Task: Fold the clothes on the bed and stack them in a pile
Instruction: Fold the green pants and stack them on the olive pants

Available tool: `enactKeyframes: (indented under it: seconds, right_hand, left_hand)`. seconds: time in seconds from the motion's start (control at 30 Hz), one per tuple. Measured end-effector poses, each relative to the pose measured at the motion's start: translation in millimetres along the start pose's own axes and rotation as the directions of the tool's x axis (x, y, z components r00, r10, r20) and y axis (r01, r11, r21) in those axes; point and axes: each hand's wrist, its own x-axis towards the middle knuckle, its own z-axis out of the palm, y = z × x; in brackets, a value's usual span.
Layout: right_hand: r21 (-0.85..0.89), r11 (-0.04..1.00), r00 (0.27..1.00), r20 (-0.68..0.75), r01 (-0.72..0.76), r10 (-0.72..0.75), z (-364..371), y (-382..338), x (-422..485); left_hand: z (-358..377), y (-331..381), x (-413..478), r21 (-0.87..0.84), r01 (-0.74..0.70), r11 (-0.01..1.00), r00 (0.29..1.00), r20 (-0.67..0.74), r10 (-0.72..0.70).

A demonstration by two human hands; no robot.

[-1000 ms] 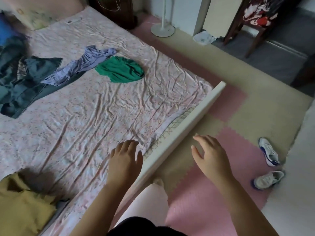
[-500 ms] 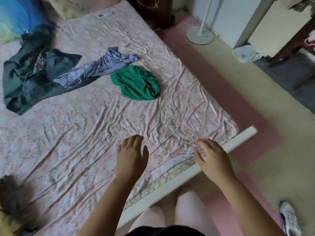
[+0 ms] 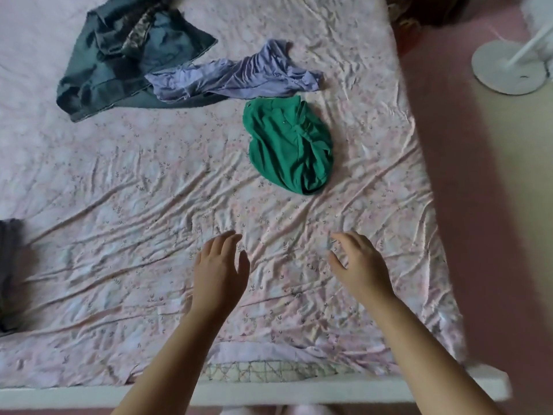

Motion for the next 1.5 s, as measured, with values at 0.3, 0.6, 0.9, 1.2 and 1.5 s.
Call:
enactKeyframes:
  seconds: [0.3, 0.6, 0.9, 1.2, 1.5]
  right_hand:
    - [0.037, 0.997, 0.998, 0.015, -0.067, 0.066, 126.2, 77.3, 155.6]
    - [-0.048, 0.982, 0.978, 0.098, -0.18, 0.184, 209.1, 111.8, 234.6]
    - [0.249, 0.94, 0.969, 0.144, -0.233, 0.202, 172.5, 125.3, 111.3]
    - [0.306, 0.696, 0.735, 0.488, -0.65, 0.471, 142.7, 141.7, -88.3]
    - [0.139, 0.968, 0.948, -0.216, -0.209, 0.235, 139.0, 141.7, 83.9]
  left_hand:
    - [130.0, -31.6, 87.9, -0.046, 0.08, 0.996, 0.996, 0.039, -0.078]
    - [191.4, -52.6, 117.3, 0.059, -0.075, 0.995, 0.996, 0.056, 0.072]
    - [211.5, -31.3, 103.4, -0.065, -0.082, 0.995, 0.992, 0.086, 0.087]
    - [233.9, -12.3, 52.7, 0.096, -0.377, 0.921, 0.904, 0.253, 0.344]
    - [254.1, -4.6, 176.5, 0.042, -0.155, 0.987, 0.977, 0.155, 0.147]
